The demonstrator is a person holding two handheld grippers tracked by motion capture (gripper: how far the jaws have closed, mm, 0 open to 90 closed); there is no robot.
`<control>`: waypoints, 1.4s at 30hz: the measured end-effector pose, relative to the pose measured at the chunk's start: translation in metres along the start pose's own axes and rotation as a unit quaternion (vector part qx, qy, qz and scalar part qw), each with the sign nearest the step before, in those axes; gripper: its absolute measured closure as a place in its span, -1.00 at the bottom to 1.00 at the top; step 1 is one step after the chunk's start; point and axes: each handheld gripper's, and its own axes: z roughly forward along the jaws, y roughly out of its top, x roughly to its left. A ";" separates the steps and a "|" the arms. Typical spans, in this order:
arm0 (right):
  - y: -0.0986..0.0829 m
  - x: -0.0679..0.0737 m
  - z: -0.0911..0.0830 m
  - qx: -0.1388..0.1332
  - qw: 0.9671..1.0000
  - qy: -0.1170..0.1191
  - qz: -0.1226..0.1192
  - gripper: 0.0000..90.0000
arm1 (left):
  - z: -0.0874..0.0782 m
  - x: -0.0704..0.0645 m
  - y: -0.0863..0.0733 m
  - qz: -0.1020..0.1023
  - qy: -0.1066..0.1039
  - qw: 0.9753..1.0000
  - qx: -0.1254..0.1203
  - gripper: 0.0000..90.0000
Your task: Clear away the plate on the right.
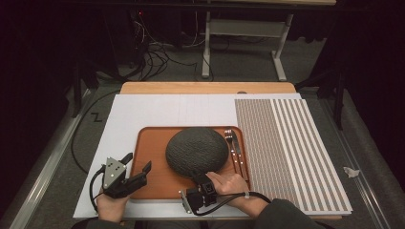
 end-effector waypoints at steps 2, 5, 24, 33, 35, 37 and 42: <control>0.000 0.001 0.001 0.001 1.000 0.002 -0.001 0.80 | 0.000 0.000 0.000 0.000 0.000 1.000 0.000 -0.36; 0.001 0.003 0.002 0.004 1.000 0.002 -0.005 0.77 | 0.000 0.000 0.000 0.001 0.000 1.000 0.000 -0.36; 0.001 0.006 0.000 -0.004 1.000 0.009 -0.007 0.53 | 0.000 0.000 0.000 0.000 0.001 1.000 0.002 -0.37; -0.003 0.009 -0.004 -0.004 1.000 0.011 0.000 0.50 | 0.000 0.000 0.000 0.000 0.001 1.000 0.001 -0.37; -0.005 0.010 -0.005 -0.001 1.000 0.009 0.002 0.50 | 0.000 0.000 0.000 0.001 0.000 1.000 0.002 -0.37; -0.008 0.010 -0.006 0.000 1.000 0.007 0.006 0.50 | 0.000 0.000 0.000 0.001 0.001 1.000 0.002 -0.37; -0.014 0.012 -0.009 0.003 1.000 0.006 0.014 0.49 | 0.000 0.000 0.000 0.001 0.001 1.000 0.002 -0.37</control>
